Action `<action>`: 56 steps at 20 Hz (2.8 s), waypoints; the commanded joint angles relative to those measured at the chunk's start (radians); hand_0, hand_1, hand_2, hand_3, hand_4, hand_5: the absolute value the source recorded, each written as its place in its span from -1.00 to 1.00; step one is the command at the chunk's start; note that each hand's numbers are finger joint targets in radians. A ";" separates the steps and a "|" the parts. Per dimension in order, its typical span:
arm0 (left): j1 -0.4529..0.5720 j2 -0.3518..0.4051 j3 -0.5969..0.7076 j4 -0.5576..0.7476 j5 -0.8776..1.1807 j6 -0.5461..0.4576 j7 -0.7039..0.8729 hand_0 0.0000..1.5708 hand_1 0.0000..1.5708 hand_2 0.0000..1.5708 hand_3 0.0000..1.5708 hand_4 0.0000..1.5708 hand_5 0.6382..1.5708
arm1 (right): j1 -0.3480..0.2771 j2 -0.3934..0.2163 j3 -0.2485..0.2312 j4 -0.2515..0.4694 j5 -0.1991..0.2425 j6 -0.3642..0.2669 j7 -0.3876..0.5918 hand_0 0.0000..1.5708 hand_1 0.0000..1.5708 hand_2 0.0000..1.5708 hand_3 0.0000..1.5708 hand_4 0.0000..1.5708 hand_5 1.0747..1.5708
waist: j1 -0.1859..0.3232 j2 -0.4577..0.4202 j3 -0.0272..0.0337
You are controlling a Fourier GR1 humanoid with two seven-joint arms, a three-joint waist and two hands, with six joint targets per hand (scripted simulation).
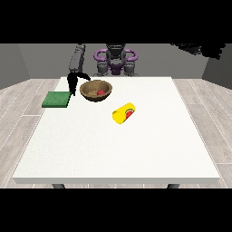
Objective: Pick the cup and pour the ball into the bowl, then pick the bowl and place it on the pad
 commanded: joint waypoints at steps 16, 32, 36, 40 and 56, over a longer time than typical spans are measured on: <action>-0.120 0.099 0.020 -0.068 0.098 -0.055 0.145 -1.00 -1.00 -1.00 -1.00 -1.00 0.91 | -0.242 -0.015 -0.109 0.444 -0.033 -0.032 -0.151 -1.00 -1.00 -1.00 -1.00 -0.61 0.98 | 0.066 0.061 -0.0003; -0.189 0.140 0.006 -0.050 0.118 -0.091 0.204 -1.00 -1.00 -1.00 -1.00 -1.00 0.92 | -0.203 0.069 -0.031 0.434 -0.028 -0.237 -0.049 -1.00 -1.00 -1.00 -1.00 -0.38 0.93 | 0.120 0.063 -0.0014; -0.191 0.109 -0.001 -0.055 0.124 -0.072 0.211 -1.00 -1.00 -1.00 -1.00 -1.00 0.94 | -0.150 0.040 0.031 0.429 0.113 -0.339 -0.049 1.00 1.00 1.00 1.00 0.48 0.33 | 0.120 0.045 -0.0023; -0.131 0.083 0.001 -0.025 0.106 -0.065 0.161 -1.00 -1.00 -1.00 -1.00 -1.00 0.95 | -0.152 -0.031 0.072 0.373 0.208 -0.415 0.053 1.00 1.00 1.00 1.00 0.49 0.54 | 0.103 -0.004 -0.0041; -0.031 0.278 0.103 0.222 0.095 -0.166 0.024 -1.00 -1.00 -1.00 -1.00 -1.00 0.93 | -0.406 -0.202 0.102 0.135 0.232 -0.290 0.621 1.00 1.00 1.00 1.00 0.65 0.68 | -0.051 -0.037 -0.0018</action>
